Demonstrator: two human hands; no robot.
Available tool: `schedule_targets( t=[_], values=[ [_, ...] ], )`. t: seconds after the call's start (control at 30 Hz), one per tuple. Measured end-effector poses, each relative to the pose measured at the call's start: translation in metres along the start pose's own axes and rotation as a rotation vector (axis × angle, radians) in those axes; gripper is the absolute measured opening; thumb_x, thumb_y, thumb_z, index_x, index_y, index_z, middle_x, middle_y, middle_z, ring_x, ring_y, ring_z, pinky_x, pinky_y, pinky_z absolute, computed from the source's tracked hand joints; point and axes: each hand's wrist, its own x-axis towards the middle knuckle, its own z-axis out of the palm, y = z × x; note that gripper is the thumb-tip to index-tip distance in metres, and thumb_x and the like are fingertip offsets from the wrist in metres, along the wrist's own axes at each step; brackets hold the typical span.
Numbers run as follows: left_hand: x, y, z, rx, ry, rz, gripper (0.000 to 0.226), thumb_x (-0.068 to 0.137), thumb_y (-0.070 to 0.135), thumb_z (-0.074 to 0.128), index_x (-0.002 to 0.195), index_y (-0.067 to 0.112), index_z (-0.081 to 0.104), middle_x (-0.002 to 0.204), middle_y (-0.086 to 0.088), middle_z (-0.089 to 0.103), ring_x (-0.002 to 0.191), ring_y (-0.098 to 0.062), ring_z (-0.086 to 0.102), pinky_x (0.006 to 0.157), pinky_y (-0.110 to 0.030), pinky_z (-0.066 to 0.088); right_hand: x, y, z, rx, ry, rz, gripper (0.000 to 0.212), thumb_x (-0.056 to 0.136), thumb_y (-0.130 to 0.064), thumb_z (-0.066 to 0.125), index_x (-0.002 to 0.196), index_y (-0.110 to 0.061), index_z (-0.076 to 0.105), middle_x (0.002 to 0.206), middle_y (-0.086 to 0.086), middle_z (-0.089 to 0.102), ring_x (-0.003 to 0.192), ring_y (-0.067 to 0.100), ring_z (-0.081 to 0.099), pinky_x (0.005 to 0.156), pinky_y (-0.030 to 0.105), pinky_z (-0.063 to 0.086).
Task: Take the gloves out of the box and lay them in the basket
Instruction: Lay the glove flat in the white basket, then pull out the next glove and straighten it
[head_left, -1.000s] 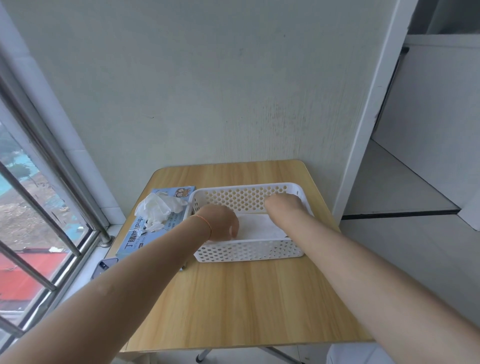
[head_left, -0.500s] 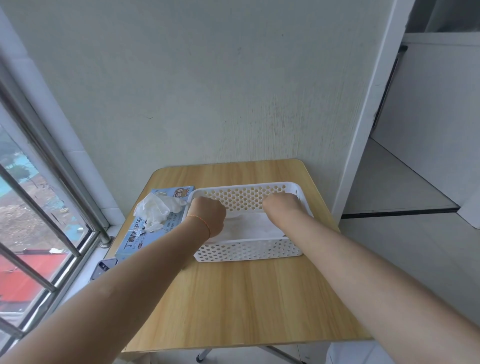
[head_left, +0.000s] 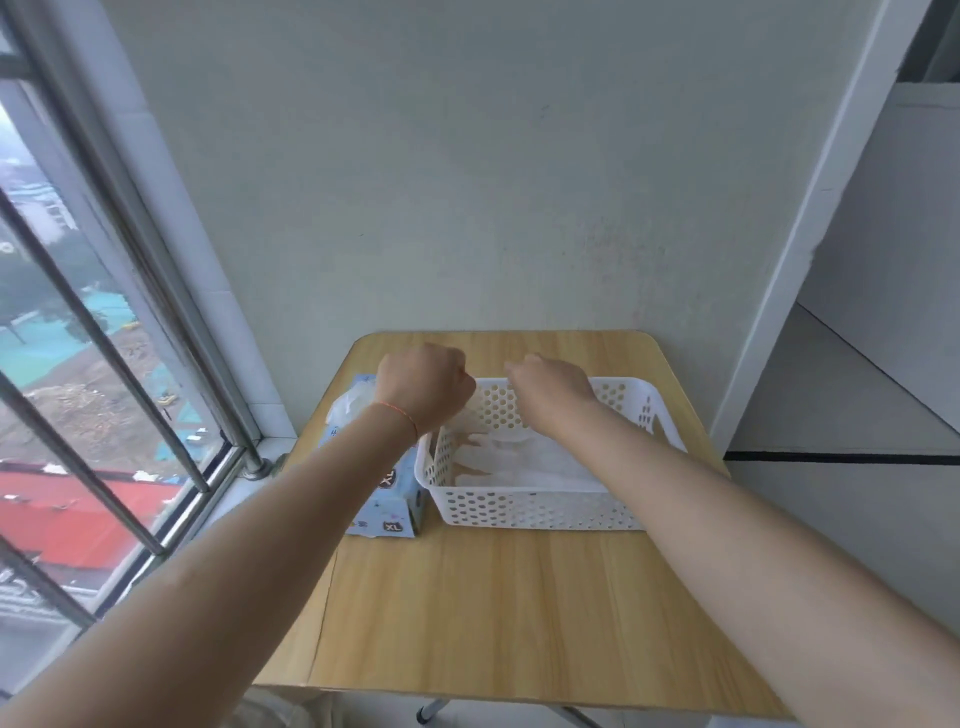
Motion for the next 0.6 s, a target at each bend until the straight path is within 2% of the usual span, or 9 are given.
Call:
schedule_targets(
  t=[0.07, 0.17, 0.23, 0.3, 0.37, 0.43, 0.6],
  values=[
    [-0.002, -0.027, -0.008, -0.010, -0.007, -0.057, 0.021, 0.090, 0.030, 0.053, 0.098, 0.020, 0.070, 0.103, -0.004, 0.064, 0.099, -0.027, 0.061, 0.075, -0.030, 0.042, 0.013, -0.025, -0.005, 0.135, 0.071, -0.021, 0.025, 0.088, 0.002, 0.045, 0.105, -0.011, 0.058, 0.101, 0.009, 0.058, 0.085, 0.030, 0.059, 0.063, 0.032, 0.040],
    [-0.013, -0.074, -0.013, -0.087, -0.125, -0.147, 0.026, 0.087, 0.036, 0.061, 0.110, 0.025, 0.066, 0.116, -0.004, 0.056, 0.113, -0.026, 0.053, 0.091, -0.033, 0.041, 0.031, -0.070, -0.009, 0.439, 0.087, -0.029, 0.013, 0.092, -0.015, 0.045, 0.095, -0.017, 0.058, 0.101, 0.004, 0.061, 0.087, 0.026, 0.057, 0.067, 0.031, 0.042],
    [-0.021, -0.097, -0.010, -0.167, -0.158, -0.202, 0.026, 0.084, 0.031, 0.064, 0.109, 0.025, 0.065, 0.113, -0.002, 0.059, 0.105, -0.024, 0.058, 0.088, -0.032, 0.046, 0.040, -0.094, -0.010, 0.598, 0.054, -0.042, 0.014, 0.091, -0.021, 0.048, 0.094, -0.017, 0.061, 0.101, 0.002, 0.062, 0.088, 0.023, 0.058, 0.071, 0.032, 0.048],
    [-0.028, -0.111, -0.005, -0.251, -0.125, -0.249, 0.013, 0.083, 0.026, 0.064, 0.096, 0.025, 0.068, 0.104, 0.001, 0.066, 0.094, -0.022, 0.063, 0.079, -0.031, 0.052, 0.045, -0.111, -0.012, 0.666, 0.019, -0.062, 0.015, 0.090, -0.023, 0.051, 0.095, -0.016, 0.064, 0.098, 0.001, 0.062, 0.090, 0.021, 0.059, 0.075, 0.032, 0.050],
    [-0.033, -0.118, -0.004, -0.310, -0.064, -0.282, 0.006, 0.084, 0.025, 0.063, 0.083, 0.028, 0.068, 0.094, 0.005, 0.068, 0.088, -0.020, 0.066, 0.076, -0.032, 0.056, 0.047, -0.119, -0.013, 0.692, -0.026, -0.084, 0.015, 0.089, -0.028, 0.057, 0.095, -0.016, 0.064, 0.091, -0.003, 0.059, 0.086, 0.018, 0.058, 0.070, 0.030, 0.047],
    [-0.035, -0.122, -0.003, -0.368, -0.005, -0.298, 0.010, 0.085, 0.025, 0.063, 0.080, 0.031, 0.070, 0.090, 0.006, 0.070, 0.085, -0.018, 0.067, 0.076, -0.034, 0.057, 0.048, -0.121, -0.013, 0.688, -0.044, -0.087, 0.016, 0.088, -0.032, 0.061, 0.092, -0.017, 0.064, 0.087, -0.006, 0.057, 0.081, 0.016, 0.058, 0.067, 0.029, 0.044],
    [-0.030, -0.120, -0.007, -0.403, 0.166, -0.254, 0.017, 0.091, 0.029, 0.060, 0.089, 0.026, 0.076, 0.091, 0.009, 0.072, 0.084, -0.014, 0.064, 0.069, -0.028, 0.052, 0.056, -0.116, -0.020, 0.734, 0.139, -0.046, 0.012, 0.091, -0.022, 0.061, 0.090, -0.015, 0.070, 0.090, -0.001, 0.067, 0.085, 0.017, 0.061, 0.074, 0.028, 0.048]
  ],
)
